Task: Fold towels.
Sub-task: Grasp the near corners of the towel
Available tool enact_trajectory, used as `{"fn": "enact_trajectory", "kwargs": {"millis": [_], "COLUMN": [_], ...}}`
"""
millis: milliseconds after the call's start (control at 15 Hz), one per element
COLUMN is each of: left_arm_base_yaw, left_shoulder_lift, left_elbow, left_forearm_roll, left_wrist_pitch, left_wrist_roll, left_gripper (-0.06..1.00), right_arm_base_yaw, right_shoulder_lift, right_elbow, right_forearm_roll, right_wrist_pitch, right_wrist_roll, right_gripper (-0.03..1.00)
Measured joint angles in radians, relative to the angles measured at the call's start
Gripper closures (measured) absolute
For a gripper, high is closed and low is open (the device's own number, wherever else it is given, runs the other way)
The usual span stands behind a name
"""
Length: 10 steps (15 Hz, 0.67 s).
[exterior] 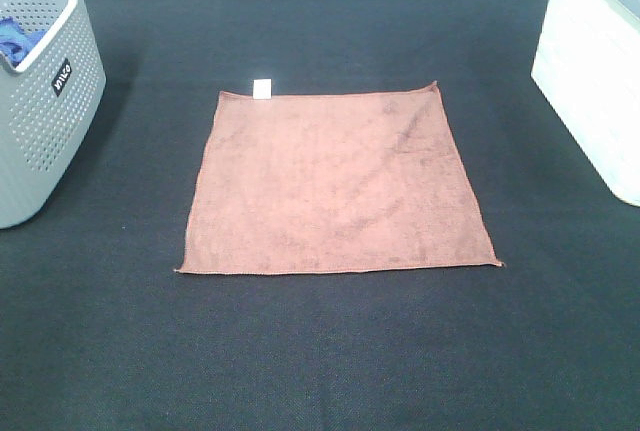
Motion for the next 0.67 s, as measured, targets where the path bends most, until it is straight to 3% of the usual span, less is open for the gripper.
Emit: {"fn": "enact_trajectory", "kwargs": {"millis": [667], "left_arm_base_yaw": [0.0], "left_shoulder_lift": [0.0], "left_elbow": [0.0], "left_forearm_roll": [0.0], "left_wrist_pitch": [0.0], "left_wrist_roll": [0.0], "left_gripper": [0.35], "right_arm_base_yaw": [-0.001], "right_shoulder_lift": [0.0], "right_elbow": [0.0], "right_forearm_roll": [0.0], "right_wrist_pitch": [0.0], "right_wrist_roll": [0.0], "right_gripper": [0.2]}}
